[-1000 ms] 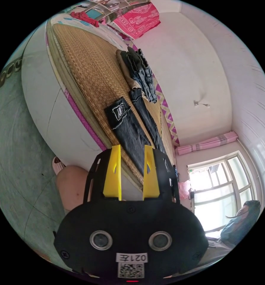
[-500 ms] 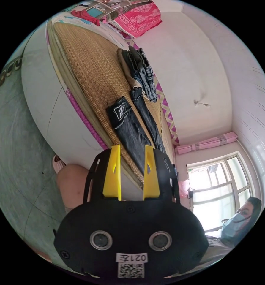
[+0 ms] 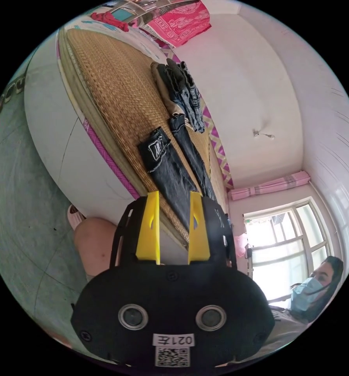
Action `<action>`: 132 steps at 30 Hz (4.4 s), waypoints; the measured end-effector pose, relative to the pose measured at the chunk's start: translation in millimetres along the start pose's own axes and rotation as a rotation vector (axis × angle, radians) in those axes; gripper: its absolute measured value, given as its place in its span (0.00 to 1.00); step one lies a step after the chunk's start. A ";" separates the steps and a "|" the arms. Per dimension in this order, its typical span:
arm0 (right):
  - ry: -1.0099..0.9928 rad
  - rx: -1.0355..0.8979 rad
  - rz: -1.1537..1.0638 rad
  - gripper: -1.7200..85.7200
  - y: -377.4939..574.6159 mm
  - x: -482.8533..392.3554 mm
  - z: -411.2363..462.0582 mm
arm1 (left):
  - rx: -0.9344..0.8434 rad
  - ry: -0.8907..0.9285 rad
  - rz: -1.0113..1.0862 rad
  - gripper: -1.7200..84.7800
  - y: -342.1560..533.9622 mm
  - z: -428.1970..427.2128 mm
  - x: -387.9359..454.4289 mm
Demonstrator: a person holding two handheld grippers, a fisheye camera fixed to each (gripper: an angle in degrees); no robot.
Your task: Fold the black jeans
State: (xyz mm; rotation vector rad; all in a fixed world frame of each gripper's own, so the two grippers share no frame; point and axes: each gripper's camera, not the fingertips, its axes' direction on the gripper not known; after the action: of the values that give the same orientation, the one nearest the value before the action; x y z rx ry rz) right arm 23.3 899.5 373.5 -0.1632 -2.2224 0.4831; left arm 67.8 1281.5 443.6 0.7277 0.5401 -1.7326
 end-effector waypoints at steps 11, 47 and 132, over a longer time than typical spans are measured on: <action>-0.020 0.000 0.032 0.02 -10.4 39.0 30.0 | -0.017 0.003 -0.026 0.04 -47.5 88.4 -4.0; -0.038 -0.317 -0.444 0.02 -309.8 -232.3 393.1 | -0.359 -0.385 0.534 0.03 -420.4 561.6 353.3; 0.446 -0.297 -0.884 0.01 -173.9 -383.4 279.8 | 0.273 -0.084 0.739 0.01 -274.3 244.6 662.1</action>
State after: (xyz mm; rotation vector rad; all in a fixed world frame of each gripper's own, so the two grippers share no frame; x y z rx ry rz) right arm 63.7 553.9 6.8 0.4988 -1.6893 -0.3414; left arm -366.9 738.6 143.8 0.8993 -0.0449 -1.1361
